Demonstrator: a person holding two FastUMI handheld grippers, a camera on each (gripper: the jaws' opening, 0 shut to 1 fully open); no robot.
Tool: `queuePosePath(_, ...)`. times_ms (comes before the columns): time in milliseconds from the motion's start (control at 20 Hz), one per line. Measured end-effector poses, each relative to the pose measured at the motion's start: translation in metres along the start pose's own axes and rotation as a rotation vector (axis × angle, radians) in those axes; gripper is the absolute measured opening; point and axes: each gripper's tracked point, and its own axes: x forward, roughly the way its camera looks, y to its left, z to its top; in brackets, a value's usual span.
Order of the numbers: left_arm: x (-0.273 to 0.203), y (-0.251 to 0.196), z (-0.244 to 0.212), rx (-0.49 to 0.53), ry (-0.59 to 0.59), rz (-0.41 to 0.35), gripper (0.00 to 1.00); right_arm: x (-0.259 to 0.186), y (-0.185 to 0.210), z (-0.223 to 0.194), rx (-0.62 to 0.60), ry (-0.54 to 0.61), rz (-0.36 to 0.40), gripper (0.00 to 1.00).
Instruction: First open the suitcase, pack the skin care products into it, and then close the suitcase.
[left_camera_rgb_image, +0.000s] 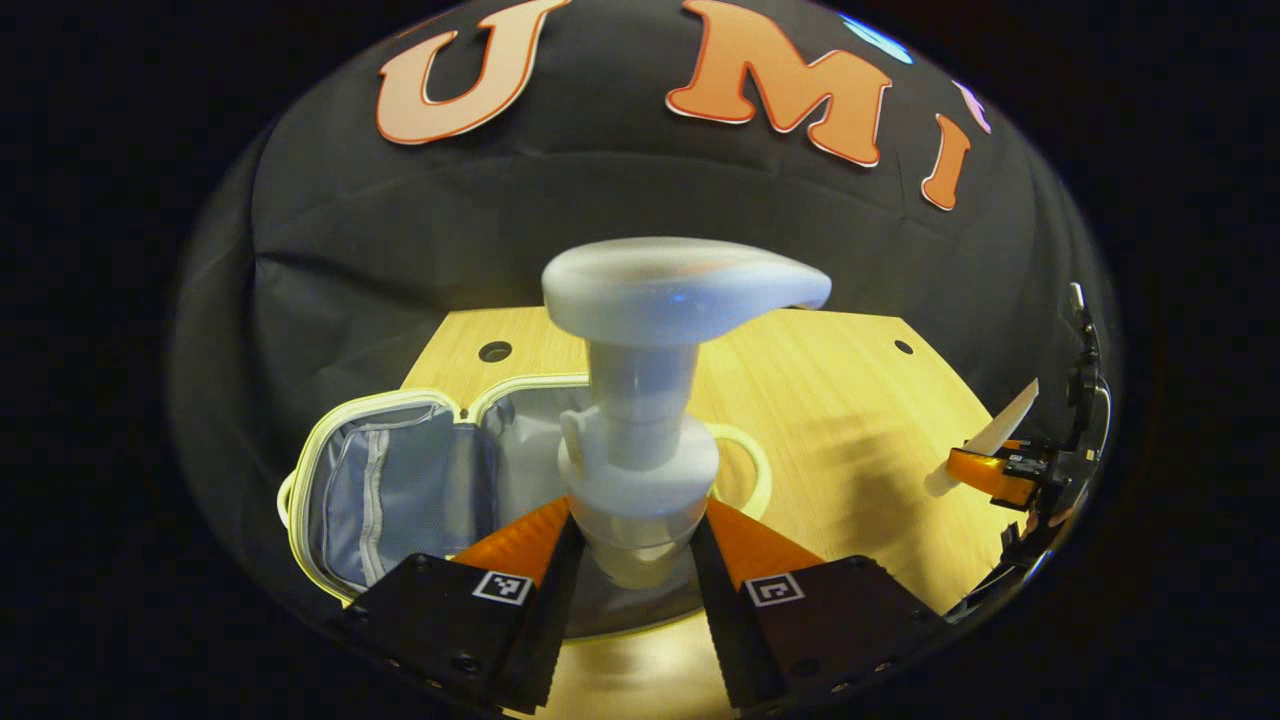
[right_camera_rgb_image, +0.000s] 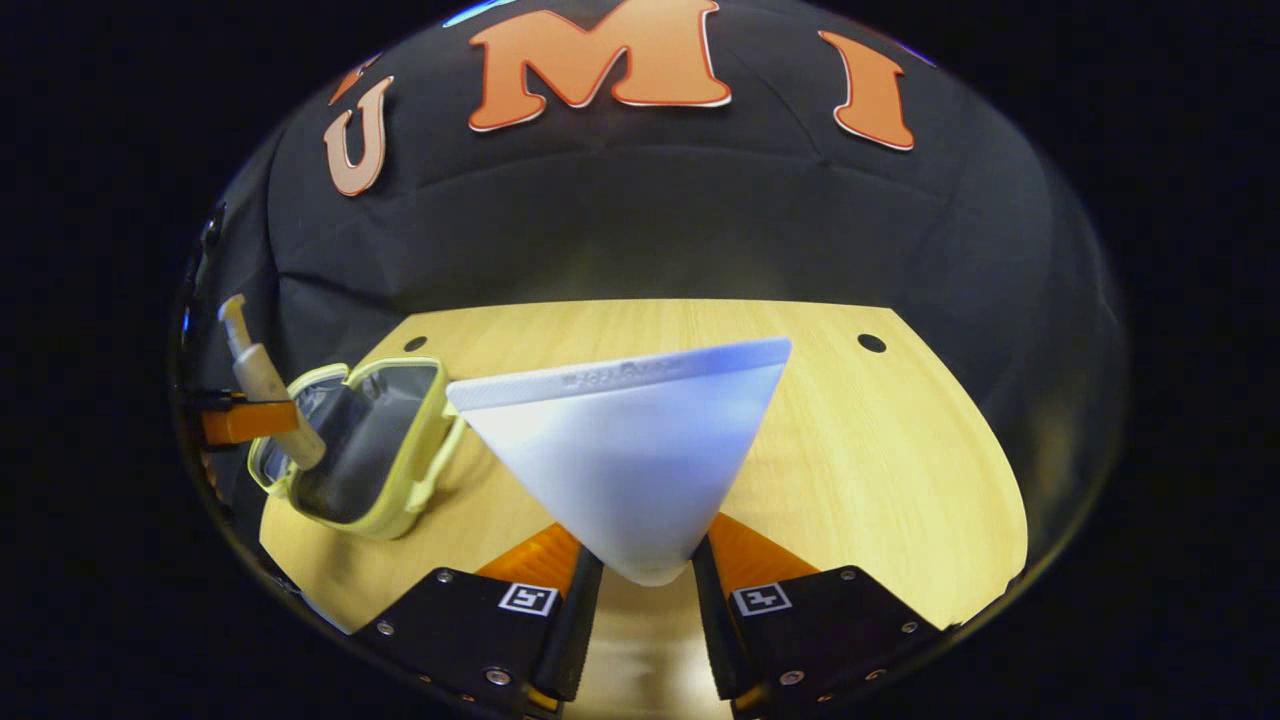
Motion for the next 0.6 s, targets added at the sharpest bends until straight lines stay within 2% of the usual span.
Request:
queuePosePath(400,0.032,0.048,-0.027,-0.053,0.205,-0.104,0.63,-0.028,0.106,0.018,0.007,0.008,0.04,0.49)
queuePosePath(600,0.055,0.061,-0.049,-0.089,0.329,-0.121,0.63,-0.032,0.143,0.023,0.016,0.036,0.049,0.49)
